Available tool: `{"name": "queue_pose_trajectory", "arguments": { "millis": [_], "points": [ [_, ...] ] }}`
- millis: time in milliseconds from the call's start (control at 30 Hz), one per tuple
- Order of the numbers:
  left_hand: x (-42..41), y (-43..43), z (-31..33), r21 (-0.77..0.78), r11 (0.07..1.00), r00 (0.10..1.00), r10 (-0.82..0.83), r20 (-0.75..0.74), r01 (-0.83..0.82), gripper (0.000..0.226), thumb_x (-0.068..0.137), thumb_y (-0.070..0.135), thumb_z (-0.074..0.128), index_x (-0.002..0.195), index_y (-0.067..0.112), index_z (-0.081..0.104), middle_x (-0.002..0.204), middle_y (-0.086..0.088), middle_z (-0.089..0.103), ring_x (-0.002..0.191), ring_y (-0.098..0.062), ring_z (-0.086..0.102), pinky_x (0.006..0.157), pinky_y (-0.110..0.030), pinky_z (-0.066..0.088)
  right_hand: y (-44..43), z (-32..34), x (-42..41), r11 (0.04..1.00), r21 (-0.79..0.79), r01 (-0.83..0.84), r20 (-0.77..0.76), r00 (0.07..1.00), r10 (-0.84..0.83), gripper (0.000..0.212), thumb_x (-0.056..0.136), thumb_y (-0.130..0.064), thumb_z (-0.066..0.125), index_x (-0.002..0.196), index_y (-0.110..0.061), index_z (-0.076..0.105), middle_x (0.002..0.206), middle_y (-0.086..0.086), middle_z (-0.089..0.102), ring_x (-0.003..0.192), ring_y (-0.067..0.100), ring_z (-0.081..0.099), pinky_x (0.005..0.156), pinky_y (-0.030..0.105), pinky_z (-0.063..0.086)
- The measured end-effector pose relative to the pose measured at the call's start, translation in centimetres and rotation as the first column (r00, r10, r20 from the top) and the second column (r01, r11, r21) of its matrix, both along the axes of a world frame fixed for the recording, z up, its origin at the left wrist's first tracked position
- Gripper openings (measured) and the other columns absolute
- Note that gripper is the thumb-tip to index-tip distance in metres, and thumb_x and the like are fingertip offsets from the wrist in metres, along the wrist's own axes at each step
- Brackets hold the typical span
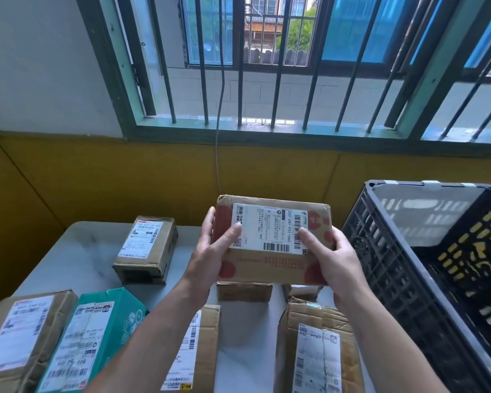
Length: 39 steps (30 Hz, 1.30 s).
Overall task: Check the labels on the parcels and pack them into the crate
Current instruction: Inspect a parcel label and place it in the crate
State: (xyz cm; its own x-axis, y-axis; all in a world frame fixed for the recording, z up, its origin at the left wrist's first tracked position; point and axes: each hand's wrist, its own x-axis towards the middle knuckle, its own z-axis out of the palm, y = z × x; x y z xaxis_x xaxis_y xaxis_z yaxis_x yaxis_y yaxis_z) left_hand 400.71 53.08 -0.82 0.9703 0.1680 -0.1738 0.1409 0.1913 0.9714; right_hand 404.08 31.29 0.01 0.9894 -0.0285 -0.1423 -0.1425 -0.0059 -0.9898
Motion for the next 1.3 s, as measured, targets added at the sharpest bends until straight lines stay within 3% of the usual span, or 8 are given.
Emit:
{"name": "queue_pose_trajectory", "arguments": {
  "millis": [100,267,333,533,767,1033,1167,1300],
  "points": [
    [0.25,0.07,0.17,0.059,0.998,1.000,0.017,-0.017,-0.016,0.084,0.080,0.071,0.068,0.152,0.055,0.029,0.134,0.005,0.066,0.120,-0.022,0.066,0.084,-0.046,0.062,0.00,-0.22,0.18,1.000,-0.002,0.005,-0.012,1.000,-0.005,0.054,0.079,-0.045,0.080,0.126,-0.030,0.058,0.111,-0.002,0.074,0.092,0.014,0.075,0.068,0.036,0.064],
    [0.72,0.03,-0.44,-0.052,0.998,0.999,0.048,-0.004,-0.048,0.050,0.097,0.032,0.065,0.143,0.037,0.045,0.116,-0.001,0.076,0.103,-0.021,0.075,0.070,-0.039,0.063,-0.30,-0.06,0.56,0.999,-0.034,-0.003,-0.008,1.000,0.002,0.066,0.081,-0.038,0.081,0.137,-0.029,0.047,0.116,0.001,0.069,0.102,0.020,0.071,0.079,0.047,0.063],
    [0.85,-0.07,-0.40,-0.062,0.994,0.996,0.084,-0.010,-0.084,0.045,0.098,0.036,0.065,0.138,0.035,0.046,0.113,-0.001,0.077,0.099,-0.019,0.076,0.069,-0.038,0.063,-0.29,0.11,0.51,0.999,-0.046,-0.019,0.016,1.000,0.020,0.071,0.081,-0.039,0.081,0.141,-0.030,0.045,0.116,-0.001,0.070,0.104,0.019,0.070,0.080,0.047,0.063],
    [0.95,-0.22,0.35,0.035,0.993,0.994,0.109,-0.014,-0.108,0.064,0.078,0.074,0.068,0.131,0.047,0.044,0.099,0.007,0.077,0.092,-0.019,0.075,0.070,-0.063,0.061,-0.17,-0.01,0.42,0.999,0.014,-0.030,0.020,0.999,0.030,0.060,0.081,-0.034,0.082,0.134,-0.031,0.055,0.109,-0.002,0.075,0.098,0.018,0.074,0.074,0.047,0.064],
    [0.88,-0.18,0.46,0.021,0.998,0.998,0.056,0.029,-0.057,0.083,0.080,0.064,0.066,0.152,0.044,0.032,0.110,-0.004,0.077,0.103,-0.022,0.075,0.086,-0.050,0.062,0.00,0.22,0.37,0.999,-0.016,0.043,0.020,0.999,-0.042,0.069,0.064,-0.062,0.077,0.122,-0.032,0.054,0.107,0.001,0.074,0.097,0.019,0.073,0.079,0.054,0.062],
    [0.75,-0.20,0.44,0.085,0.987,0.991,0.133,0.024,-0.135,0.077,0.078,0.076,0.056,0.146,0.045,0.035,0.080,0.009,0.077,0.080,-0.008,0.076,0.056,-0.025,0.060,0.10,0.23,0.16,1.000,-0.015,-0.021,0.047,0.999,0.022,0.059,0.077,-0.053,0.076,0.130,-0.035,0.057,0.106,-0.002,0.075,0.098,0.018,0.074,0.070,0.042,0.064],
    [0.60,-0.34,0.45,0.047,0.995,0.995,0.090,0.039,-0.091,0.085,0.078,0.066,0.056,0.156,0.038,0.032,0.108,-0.007,0.075,0.102,-0.022,0.074,0.068,-0.031,0.060,0.49,0.66,0.09,0.998,-0.067,0.022,0.024,1.000,-0.020,0.073,0.067,-0.075,0.064,0.125,-0.031,0.053,0.102,-0.001,0.074,0.092,0.016,0.072,0.071,0.040,0.063],
    [0.51,-0.26,0.53,0.056,0.995,0.994,0.074,0.076,-0.078,0.080,0.079,0.056,0.055,0.155,0.040,0.033,0.116,-0.006,0.072,0.106,-0.021,0.071,0.064,-0.023,0.059,0.48,0.38,0.35,0.997,-0.023,0.069,0.012,0.998,-0.069,0.044,0.087,-0.058,0.065,0.118,-0.029,0.053,0.099,0.001,0.073,0.078,0.009,0.072,0.050,0.021,0.054]
  ]
}}
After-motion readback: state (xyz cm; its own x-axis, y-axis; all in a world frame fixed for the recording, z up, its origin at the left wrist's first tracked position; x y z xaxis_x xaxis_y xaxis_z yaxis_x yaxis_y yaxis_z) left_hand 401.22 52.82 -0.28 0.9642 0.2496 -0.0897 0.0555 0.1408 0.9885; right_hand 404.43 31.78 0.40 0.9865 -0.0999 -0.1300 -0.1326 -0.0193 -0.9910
